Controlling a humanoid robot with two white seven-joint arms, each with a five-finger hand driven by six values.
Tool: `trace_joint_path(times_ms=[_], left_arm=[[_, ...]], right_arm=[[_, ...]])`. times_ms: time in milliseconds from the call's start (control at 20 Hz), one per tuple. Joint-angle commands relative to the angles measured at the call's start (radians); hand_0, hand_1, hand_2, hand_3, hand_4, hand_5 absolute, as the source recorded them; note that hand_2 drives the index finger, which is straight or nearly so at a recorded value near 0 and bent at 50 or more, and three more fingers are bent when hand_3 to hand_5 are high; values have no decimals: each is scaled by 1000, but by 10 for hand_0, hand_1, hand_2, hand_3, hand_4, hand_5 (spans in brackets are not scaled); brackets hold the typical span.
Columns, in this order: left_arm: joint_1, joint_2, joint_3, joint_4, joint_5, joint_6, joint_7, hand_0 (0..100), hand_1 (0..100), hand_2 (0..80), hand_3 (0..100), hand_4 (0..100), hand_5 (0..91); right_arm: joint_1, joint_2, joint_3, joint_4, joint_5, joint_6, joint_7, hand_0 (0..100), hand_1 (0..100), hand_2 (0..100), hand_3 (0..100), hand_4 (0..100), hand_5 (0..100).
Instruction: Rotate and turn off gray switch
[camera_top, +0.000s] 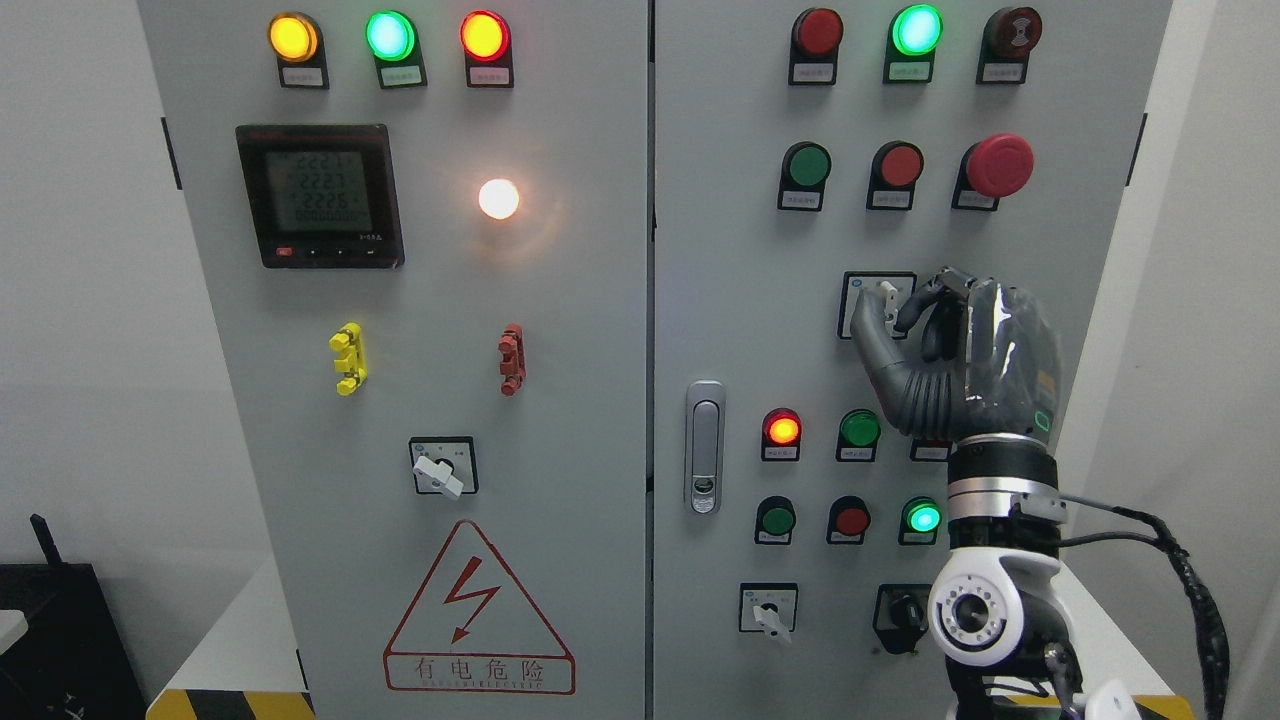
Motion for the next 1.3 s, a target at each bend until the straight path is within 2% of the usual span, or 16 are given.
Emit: trace_joint_path(times_ms=[0,200,400,700,1250], left_arm=[[-9,-1,8,-25,20,-1,-1,120,389,0,0,0,0],[-9,-1,8,-25,20,-1,-1,120,389,0,0,0,0],[-9,-1,8,-25,20,-1,-1,120,389,0,0,0,0],[-9,1,8,-25,20,-1,1,120,389,0,0,0,0],[-9,-1,8,-25,20,0,-1,120,389,0,0,0,0]], right_arm=[[-1,-2,0,2,-1,2,0,519,448,720,1000,1000,1000],[-1,-2,0,2,-1,0,0,543,425,722,1000,1000,1000],[-1,-3,0,0,-1,-1,0,396,415,726,1000,1000,1000],[-2,-3,0,0,-1,-3,0,274,422,726,1000,1000,1000],[-1,-6,0,-8,-3,-12,-2,224,420,727,1000,1000,1000]])
